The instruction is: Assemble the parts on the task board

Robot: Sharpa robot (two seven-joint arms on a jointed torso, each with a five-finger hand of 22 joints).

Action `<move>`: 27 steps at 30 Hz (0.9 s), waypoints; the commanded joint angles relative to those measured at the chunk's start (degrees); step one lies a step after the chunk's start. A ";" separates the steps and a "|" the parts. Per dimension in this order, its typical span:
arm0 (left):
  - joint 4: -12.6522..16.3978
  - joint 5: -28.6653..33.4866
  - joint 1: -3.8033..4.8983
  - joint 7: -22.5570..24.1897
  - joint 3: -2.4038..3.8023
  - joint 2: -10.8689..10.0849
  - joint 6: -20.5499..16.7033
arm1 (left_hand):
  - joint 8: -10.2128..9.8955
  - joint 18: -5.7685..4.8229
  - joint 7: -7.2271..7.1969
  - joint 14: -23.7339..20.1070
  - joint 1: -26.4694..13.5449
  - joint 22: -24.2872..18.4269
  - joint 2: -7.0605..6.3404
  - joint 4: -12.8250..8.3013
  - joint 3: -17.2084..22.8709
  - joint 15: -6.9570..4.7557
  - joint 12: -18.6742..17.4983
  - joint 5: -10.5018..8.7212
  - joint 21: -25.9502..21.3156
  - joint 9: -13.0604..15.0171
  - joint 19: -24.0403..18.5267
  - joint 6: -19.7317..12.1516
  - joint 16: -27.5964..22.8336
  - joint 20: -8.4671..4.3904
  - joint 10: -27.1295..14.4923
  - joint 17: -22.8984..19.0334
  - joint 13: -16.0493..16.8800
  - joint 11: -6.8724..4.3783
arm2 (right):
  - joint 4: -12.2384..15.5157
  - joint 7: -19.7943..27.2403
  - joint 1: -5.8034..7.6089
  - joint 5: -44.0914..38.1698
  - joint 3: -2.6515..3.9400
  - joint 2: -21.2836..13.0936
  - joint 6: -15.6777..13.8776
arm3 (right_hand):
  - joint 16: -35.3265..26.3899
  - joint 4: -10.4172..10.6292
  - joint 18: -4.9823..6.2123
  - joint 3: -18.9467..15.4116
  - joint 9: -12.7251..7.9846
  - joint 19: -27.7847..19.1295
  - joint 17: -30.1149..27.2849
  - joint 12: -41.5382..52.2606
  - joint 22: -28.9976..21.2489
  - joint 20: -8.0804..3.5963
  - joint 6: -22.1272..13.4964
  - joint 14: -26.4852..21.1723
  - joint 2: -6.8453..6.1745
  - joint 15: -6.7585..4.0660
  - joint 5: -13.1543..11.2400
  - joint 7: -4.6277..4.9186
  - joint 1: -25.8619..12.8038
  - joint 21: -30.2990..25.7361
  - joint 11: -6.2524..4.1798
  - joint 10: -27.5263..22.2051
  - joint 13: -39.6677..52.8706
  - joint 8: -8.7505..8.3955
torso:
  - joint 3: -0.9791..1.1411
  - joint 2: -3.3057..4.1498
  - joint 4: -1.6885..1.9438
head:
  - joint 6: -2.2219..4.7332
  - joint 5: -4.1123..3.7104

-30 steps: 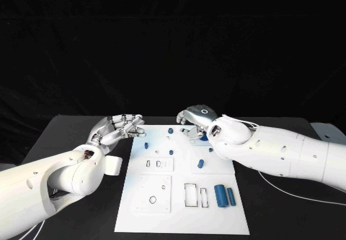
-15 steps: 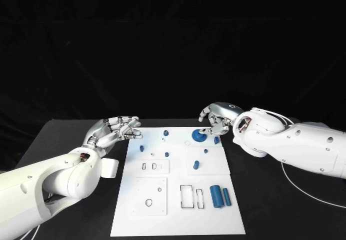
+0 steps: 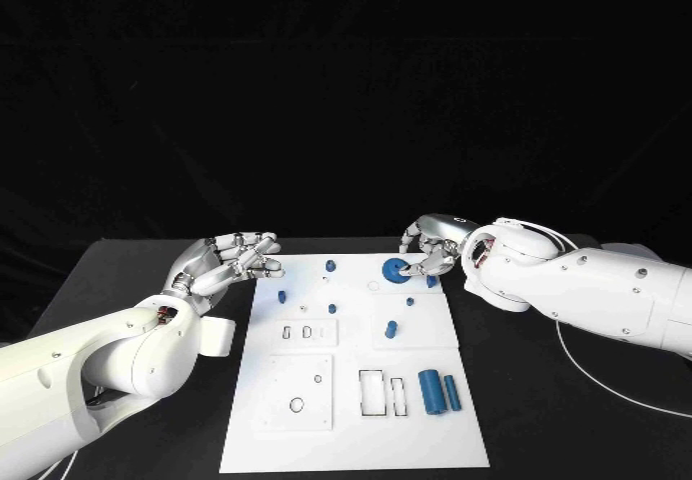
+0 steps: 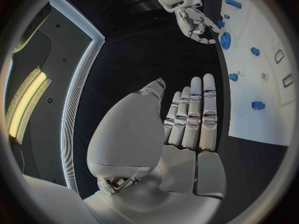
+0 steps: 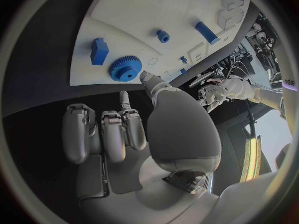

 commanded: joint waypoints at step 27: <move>0.07 0.11 0.07 0.45 0.05 -0.02 1.27 | -0.27 0.68 0.36 -0.28 -0.37 -0.09 -0.09 0.24 0.01 -0.06 -0.29 -0.23 -0.01 -0.06 -0.37 -0.16 0.02 0.20 -0.23 0.26 0.10 0.24 | -5.52 0.16 -1.56 -0.30 -0.25 4.43 1.74 | 0.54 0.38 -0.66 0.21 0.04 0.75 12.76 1.12 2.90 0.07 -0.58 5.63 0.97 0.67 0.05 0.21 1.08 0.68 0.34 2.26 9.92 0.40 | 0.03 0.00 -0.09 | -0.87 0.77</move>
